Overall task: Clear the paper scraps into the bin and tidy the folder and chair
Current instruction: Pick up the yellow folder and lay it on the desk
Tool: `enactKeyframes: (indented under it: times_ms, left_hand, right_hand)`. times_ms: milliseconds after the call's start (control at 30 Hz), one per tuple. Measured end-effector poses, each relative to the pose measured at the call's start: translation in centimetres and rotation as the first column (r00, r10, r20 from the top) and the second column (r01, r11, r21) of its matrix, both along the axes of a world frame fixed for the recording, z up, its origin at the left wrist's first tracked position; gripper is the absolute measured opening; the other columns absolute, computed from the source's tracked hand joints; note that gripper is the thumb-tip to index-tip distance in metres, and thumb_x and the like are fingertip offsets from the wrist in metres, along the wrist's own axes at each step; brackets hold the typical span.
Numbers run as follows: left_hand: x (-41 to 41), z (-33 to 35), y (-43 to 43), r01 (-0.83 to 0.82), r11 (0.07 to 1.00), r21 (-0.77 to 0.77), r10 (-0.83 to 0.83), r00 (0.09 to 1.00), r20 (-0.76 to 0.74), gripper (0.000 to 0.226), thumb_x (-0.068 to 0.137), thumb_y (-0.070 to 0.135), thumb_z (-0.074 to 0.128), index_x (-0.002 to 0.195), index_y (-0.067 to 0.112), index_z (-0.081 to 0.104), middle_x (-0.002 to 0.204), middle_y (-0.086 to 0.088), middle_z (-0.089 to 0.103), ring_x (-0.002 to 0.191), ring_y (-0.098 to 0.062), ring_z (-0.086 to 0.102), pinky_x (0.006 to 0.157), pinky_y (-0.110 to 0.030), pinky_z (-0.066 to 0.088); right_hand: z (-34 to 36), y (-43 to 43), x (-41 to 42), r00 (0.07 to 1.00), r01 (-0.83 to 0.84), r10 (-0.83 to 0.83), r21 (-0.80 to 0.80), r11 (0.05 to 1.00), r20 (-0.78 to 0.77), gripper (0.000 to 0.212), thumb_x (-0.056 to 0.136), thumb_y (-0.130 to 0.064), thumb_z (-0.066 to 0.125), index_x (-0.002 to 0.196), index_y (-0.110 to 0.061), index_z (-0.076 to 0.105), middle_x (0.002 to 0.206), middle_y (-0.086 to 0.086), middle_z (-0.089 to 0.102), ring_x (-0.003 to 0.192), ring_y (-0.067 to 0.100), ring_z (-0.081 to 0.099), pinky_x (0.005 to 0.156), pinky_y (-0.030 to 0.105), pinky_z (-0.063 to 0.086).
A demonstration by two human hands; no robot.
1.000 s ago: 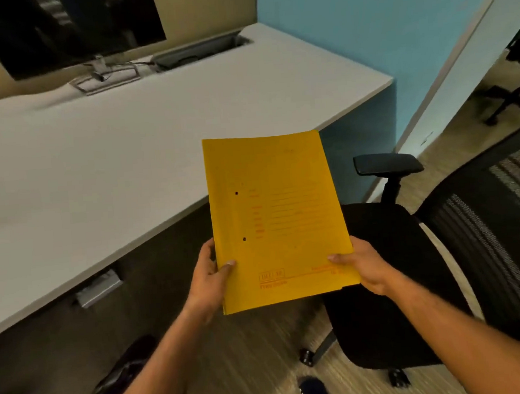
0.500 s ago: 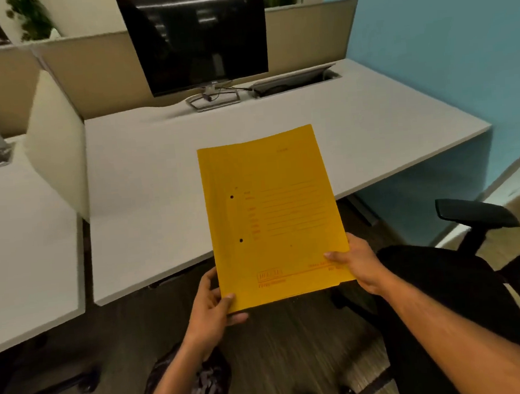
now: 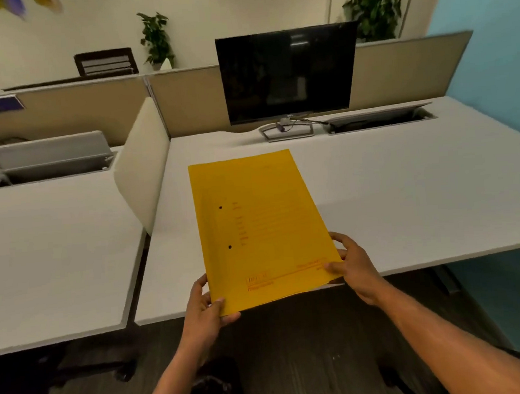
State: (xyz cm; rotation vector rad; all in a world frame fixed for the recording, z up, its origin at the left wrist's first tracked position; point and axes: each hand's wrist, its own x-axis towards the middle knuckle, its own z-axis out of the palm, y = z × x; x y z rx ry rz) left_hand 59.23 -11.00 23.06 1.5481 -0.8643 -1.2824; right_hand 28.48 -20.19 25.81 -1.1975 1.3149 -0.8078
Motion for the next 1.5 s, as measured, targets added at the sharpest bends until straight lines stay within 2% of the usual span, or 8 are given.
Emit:
enactKeyframes:
  times_ms: [433,533,700,900,1033,1300,1400,1500]
  left_hand:
    - [6.2,-0.6,-10.9,-0.147,0.988,-0.049,0.152,0.977,0.148,0.057,0.099,-0.001,0.045,0.15,0.022,0.032,0.13,-0.017,0.055,0.099,-0.035,0.066,0.067,-0.041,0.062]
    - [8.2,-0.9,-15.2,-0.157,0.986,-0.063,0.165,0.97,0.177,0.055,0.1,-0.001,0.043,0.15,0.018,0.032,0.13,-0.019,0.056,0.098,-0.038,0.066,0.064,-0.039,0.063]
    - [11.7,-0.8,-22.5,-0.135,0.984,-0.114,0.16,0.956,0.246,0.048,0.101,0.001,0.043,0.147,0.012,0.038,0.127,-0.014,0.054,0.102,-0.037,0.063,0.06,-0.029,0.061]
    - [15.6,-0.8,-30.3,-0.162,0.984,-0.078,0.177,0.952,0.251,0.045,0.101,0.001,0.042,0.145,0.009,0.041,0.123,-0.008,0.051,0.105,-0.035,0.06,0.056,-0.024,0.06]
    - [16.9,-1.1,-33.7,-0.138,0.987,-0.084,0.157,0.935,0.317,0.04,0.101,0.0,0.041,0.139,0.008,0.047,0.12,-0.006,0.055,0.099,-0.028,0.059,0.065,-0.032,0.06]
    - [18.5,-2.5,-37.3,-0.125,0.991,-0.056,0.133,0.777,0.615,0.02,0.095,0.006,0.055,0.112,0.0,0.063,0.105,-0.021,0.063,0.087,-0.039,0.064,0.074,-0.043,0.057]
    - [18.8,-2.9,-37.4,-0.119,0.991,0.058,0.028,0.616,0.787,0.045,0.092,0.028,0.064,0.131,0.005,0.059,0.126,-0.021,0.053,0.111,-0.038,0.056,0.093,-0.047,0.048]
    - [18.7,-2.9,-37.4,-0.119,0.986,0.114,-0.023,0.584,0.811,0.053,0.092,0.035,0.063,0.137,0.01,0.052,0.132,-0.017,0.047,0.117,-0.037,0.053,0.096,-0.049,0.048]
  right_hand:
    - [-1.6,-11.0,7.7,1.0,0.011,-0.011,-0.054,0.998,-0.001,0.061,0.087,0.005,0.063,0.131,-0.034,0.044,0.102,0.006,0.071,0.086,0.023,0.072,0.067,0.038,0.062]
    - [-2.1,-14.9,10.4,0.996,0.083,-0.086,-0.079,0.993,-0.028,0.055,0.085,0.005,0.065,0.127,-0.025,0.049,0.098,0.002,0.07,0.081,0.015,0.069,0.062,0.024,0.059]
    - [-2.5,-21.9,15.1,0.99,0.116,-0.122,-0.102,0.988,-0.063,0.05,0.085,0.004,0.065,0.126,-0.02,0.051,0.109,0.009,0.067,0.084,0.015,0.064,0.06,0.017,0.05]
    - [-3.4,-29.2,19.3,0.987,0.118,-0.128,-0.098,0.988,-0.093,0.049,0.085,0.002,0.064,0.129,-0.016,0.053,0.117,0.013,0.065,0.097,0.027,0.064,0.072,0.032,0.054]
    - [-4.3,-32.6,21.1,0.98,0.122,-0.135,-0.091,0.988,-0.146,0.045,0.087,-0.001,0.063,0.13,-0.013,0.053,0.12,0.012,0.063,0.095,0.024,0.06,0.069,0.028,0.05]
    - [-5.4,-35.8,23.1,0.924,0.027,-0.071,-0.12,0.992,-0.377,0.047,0.087,-0.01,0.066,0.131,-0.011,0.051,0.125,0.014,0.059,0.111,0.035,0.059,0.091,0.046,0.053]
    - [-6.0,-35.7,23.2,0.813,-0.042,-0.05,-0.143,0.989,-0.58,0.058,0.084,-0.02,0.07,0.136,-0.011,0.047,0.127,0.018,0.05,0.118,0.037,0.051,0.099,0.048,0.047]
    - [-6.2,-35.4,23.2,0.752,-0.047,-0.075,-0.166,0.985,-0.655,0.059,0.085,-0.026,0.07,0.136,-0.011,0.047,0.13,0.016,0.041,0.121,0.033,0.046,0.102,0.042,0.044]
